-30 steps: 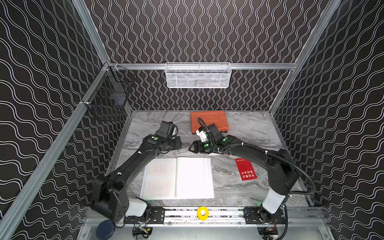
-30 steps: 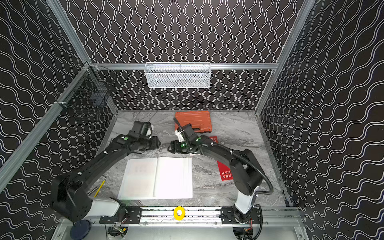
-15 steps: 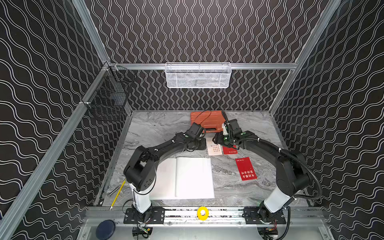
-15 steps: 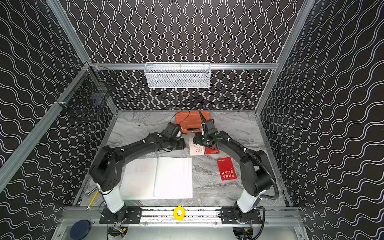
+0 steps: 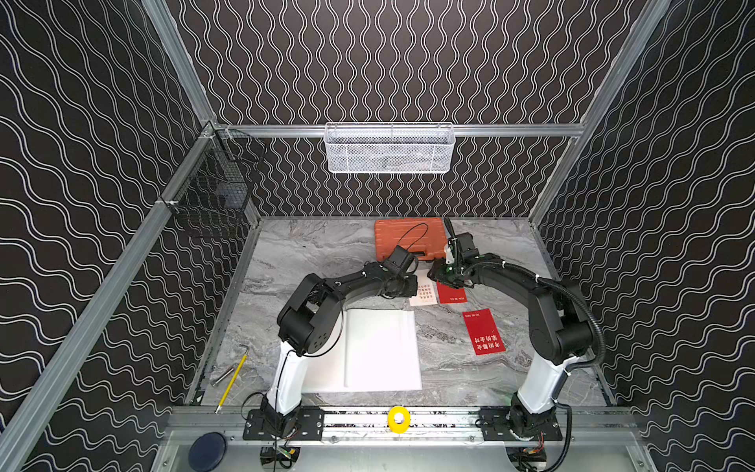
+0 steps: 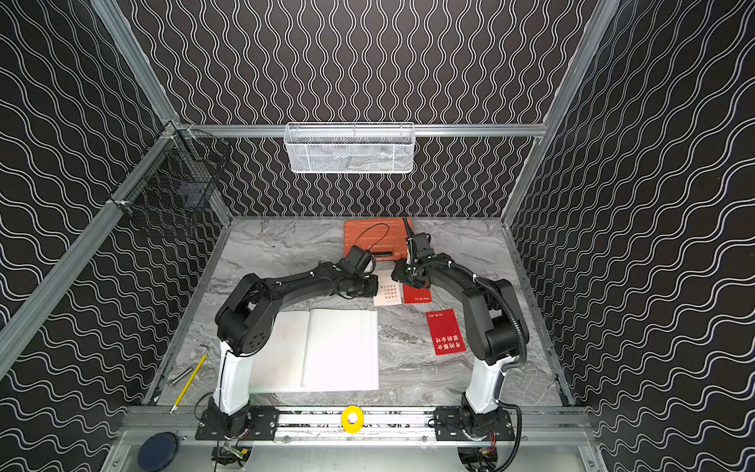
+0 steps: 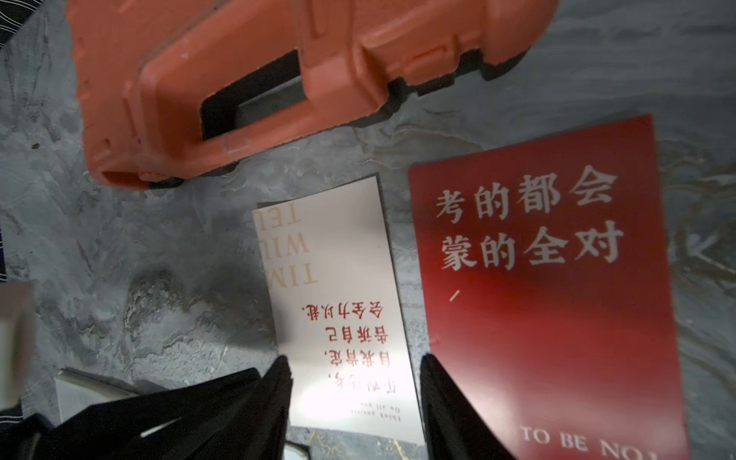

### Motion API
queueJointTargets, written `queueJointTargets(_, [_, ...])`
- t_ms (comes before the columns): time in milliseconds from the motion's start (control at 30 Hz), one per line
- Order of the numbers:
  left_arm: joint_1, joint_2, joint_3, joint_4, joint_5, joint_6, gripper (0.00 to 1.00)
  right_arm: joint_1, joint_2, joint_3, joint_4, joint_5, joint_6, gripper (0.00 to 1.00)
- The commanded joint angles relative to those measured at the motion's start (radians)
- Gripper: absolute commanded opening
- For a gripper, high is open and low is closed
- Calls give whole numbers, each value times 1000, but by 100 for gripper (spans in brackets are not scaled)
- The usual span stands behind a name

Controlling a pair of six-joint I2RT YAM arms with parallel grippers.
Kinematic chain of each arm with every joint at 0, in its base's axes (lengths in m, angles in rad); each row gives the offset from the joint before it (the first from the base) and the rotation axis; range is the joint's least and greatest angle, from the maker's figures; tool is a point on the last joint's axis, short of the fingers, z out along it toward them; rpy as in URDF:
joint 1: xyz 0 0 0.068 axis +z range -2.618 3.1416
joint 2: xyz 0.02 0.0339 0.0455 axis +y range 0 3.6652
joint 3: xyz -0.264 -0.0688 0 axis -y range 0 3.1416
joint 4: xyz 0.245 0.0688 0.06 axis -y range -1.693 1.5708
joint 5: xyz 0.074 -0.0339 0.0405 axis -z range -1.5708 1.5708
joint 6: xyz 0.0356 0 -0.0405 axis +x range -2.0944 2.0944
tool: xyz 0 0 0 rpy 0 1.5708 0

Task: Place the photos into the photo albums
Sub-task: Pick up the photo at the center of the board.

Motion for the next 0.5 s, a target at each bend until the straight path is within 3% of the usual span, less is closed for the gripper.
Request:
queueJointTargets(0, [1,19,21,17,3,1,14,1,19,13,15,-20,-14,51])
queueJointTargets(467, [21,44,28,0,-25,5,15,0,106,46,12,-54,-35,49])
